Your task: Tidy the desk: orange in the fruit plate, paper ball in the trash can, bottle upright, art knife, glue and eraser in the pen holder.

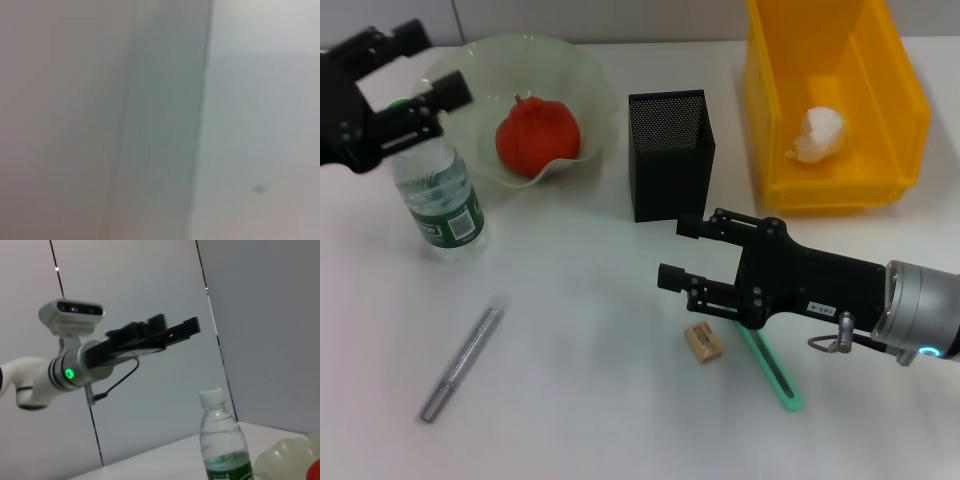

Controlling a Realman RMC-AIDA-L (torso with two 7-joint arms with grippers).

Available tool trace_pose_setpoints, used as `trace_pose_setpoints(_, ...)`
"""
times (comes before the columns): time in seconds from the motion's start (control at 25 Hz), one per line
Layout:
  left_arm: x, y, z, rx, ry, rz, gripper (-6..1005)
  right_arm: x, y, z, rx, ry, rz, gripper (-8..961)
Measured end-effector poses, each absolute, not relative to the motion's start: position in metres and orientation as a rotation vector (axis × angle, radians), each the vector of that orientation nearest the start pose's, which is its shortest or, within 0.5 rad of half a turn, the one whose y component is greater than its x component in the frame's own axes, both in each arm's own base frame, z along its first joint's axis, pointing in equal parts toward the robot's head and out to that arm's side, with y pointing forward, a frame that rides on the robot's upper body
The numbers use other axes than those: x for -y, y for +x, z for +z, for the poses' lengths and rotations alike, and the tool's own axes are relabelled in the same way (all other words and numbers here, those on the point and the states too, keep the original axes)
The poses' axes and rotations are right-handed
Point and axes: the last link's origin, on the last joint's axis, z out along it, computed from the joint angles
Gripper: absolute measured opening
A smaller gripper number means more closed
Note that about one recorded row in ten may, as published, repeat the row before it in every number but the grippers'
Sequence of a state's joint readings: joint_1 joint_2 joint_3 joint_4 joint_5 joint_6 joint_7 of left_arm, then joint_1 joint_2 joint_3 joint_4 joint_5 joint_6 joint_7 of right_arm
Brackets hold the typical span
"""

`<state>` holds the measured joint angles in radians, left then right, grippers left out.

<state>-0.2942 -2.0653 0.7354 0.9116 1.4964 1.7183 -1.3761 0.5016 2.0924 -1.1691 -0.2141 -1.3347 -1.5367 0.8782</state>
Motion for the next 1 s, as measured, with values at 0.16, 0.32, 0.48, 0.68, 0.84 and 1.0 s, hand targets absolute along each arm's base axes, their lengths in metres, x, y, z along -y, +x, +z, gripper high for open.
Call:
trace_pose_setpoints(0.16, -0.290, -0.250, 0.071, 0.400, -2.457, -1.226, 781, -0.279, 0.245, -0.072, -0.457, -2.641, 1.123, 683)
trace_pose_setpoints(0.32, -0.288, -0.251, 0.062, 0.424, -2.483, -1.251, 782, -0.278, 0.247, -0.070, -0.457, -2.632, 1.125, 683)
trace_pose_setpoints(0.48, -0.276, -0.263, 0.014, 0.455, -2.621, -1.166, 781, -0.280, 0.247, -0.060, -0.465, -2.621, 1.161, 683)
trace_pose_setpoints(0.68, -0.276, -0.267, 0.005, 0.477, -2.614, -1.152, 781, -0.295, 0.238, -0.023, -0.556, -2.617, 1.226, 682)
trace_pose_setpoints(0.84, -0.275, -0.268, 0.003, 0.487, -2.613, -1.138, 781, -0.306, 0.223, 0.001, -0.543, -2.715, 1.139, 682)
trace_pose_setpoints(1.0, -0.274, -0.268, 0.001, 0.488, -2.633, -1.132, 781, -0.319, 0.198, 0.024, -0.637, -2.837, 0.875, 684)
